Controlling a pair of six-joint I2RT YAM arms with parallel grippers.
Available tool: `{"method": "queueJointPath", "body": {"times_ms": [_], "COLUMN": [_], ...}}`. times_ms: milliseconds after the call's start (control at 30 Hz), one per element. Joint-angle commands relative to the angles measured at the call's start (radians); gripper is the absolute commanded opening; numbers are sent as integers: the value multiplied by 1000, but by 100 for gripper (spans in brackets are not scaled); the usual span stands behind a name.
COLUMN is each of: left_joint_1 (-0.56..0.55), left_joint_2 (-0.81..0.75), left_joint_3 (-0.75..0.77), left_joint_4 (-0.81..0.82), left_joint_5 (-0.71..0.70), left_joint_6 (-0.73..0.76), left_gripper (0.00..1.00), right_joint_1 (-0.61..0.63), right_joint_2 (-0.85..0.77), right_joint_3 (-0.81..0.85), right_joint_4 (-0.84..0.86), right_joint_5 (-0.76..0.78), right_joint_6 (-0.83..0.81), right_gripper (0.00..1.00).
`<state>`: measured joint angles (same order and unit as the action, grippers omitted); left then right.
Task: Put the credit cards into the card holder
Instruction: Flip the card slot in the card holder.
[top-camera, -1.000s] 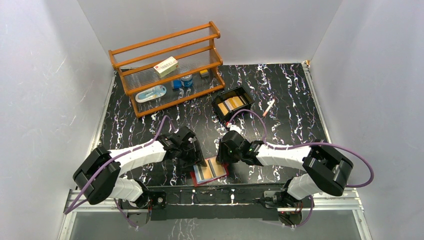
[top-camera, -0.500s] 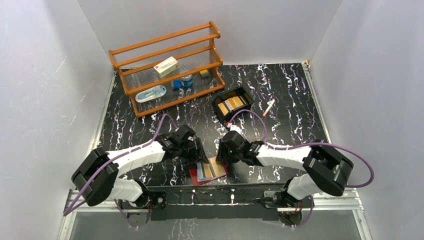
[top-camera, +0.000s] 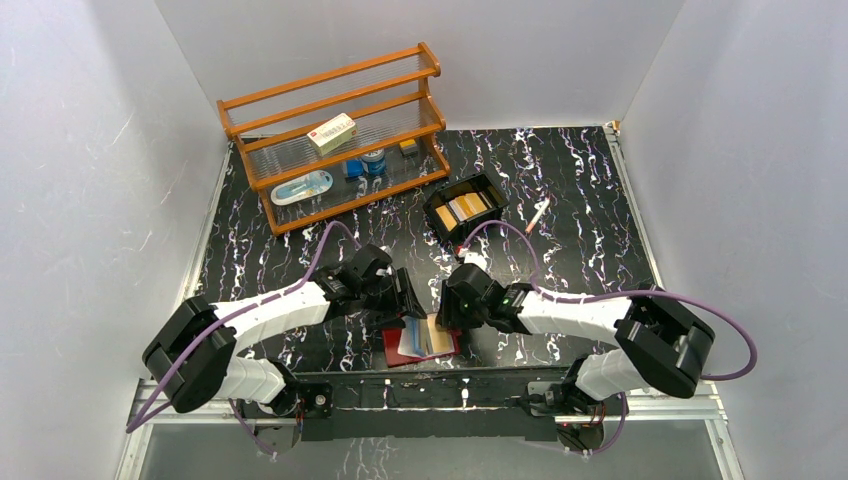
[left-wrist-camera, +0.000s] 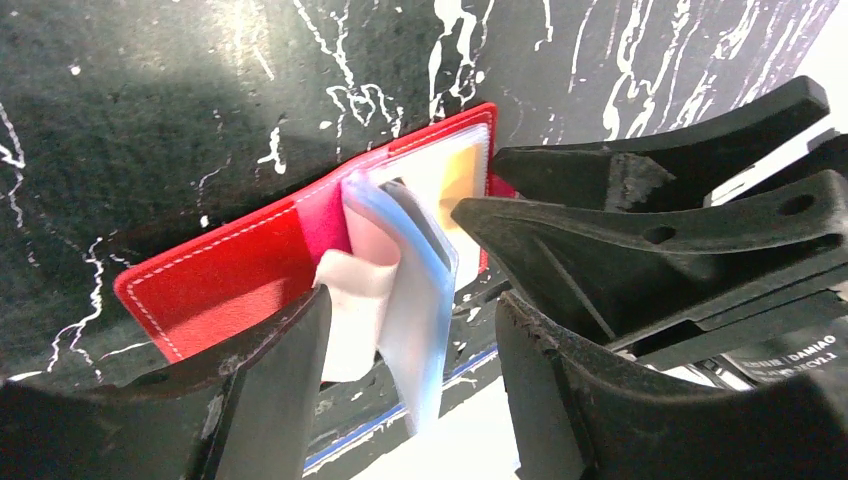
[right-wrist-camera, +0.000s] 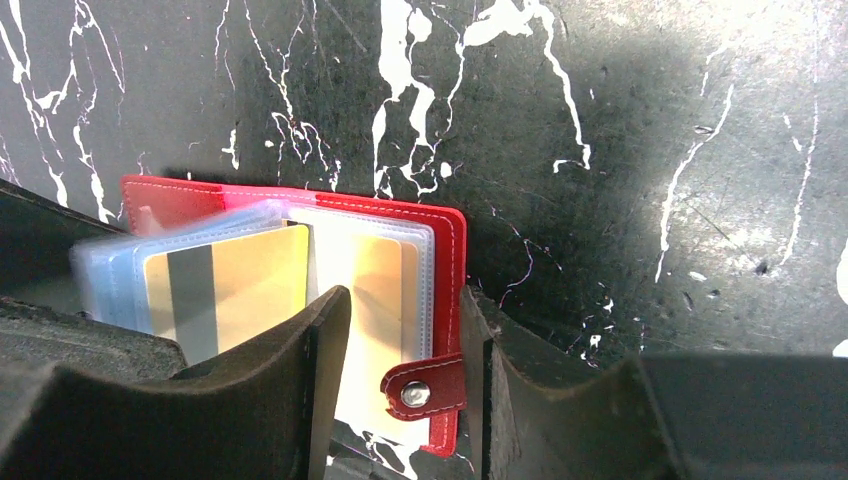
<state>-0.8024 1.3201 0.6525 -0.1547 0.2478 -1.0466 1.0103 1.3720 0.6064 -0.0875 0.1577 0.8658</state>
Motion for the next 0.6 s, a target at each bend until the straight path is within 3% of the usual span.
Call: {"method": "queueJointPath", "body": {"times_ms": [0,267,400,500,567], "left_joint_1": [-3,-2,-2,-2,-3], "left_joint_2": [-25,3,6,8,10], "left_joint_3": [26,17,9,10,8], "left_joint_4": [55,72,84,87,87], "left_joint_5": [24,22,23,24,24], "left_joint_6": [20,27,28,28,28], "left_gripper": [59,58,48,32,27], "right_joint_1": [8,8,8,10,13], "right_joint_2": [-38,-152,-179,-197,-194], "right_joint_3": [-11,-8,-4,-15,-22], "right_joint_4": [-20,-76,-52,1,36], "right_joint_5": [48,103,62,13,-15], "right_joint_6": [13,21,7,2,7], "right_gripper": [54,58,56,55,55]}}
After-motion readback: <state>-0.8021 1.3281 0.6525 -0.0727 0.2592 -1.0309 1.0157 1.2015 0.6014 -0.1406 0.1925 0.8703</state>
